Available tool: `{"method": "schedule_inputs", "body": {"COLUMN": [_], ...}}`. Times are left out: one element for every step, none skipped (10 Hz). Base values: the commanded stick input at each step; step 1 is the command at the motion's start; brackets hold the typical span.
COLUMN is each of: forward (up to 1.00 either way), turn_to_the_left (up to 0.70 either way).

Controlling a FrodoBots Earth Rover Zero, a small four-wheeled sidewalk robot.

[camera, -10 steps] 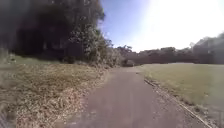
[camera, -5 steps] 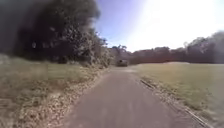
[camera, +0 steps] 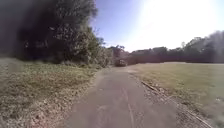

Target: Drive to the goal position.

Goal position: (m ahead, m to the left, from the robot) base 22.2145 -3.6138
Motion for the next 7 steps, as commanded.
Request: {"method": "schedule_inputs", "body": {"forward": [0.0, 0.22, 0.44, 0.5, 0.5, 0.5, 0.5], "turn_to_the_left": [0.0, 0.0, 0.0, 0.0, 0.0, 0.0, 0.0]}}
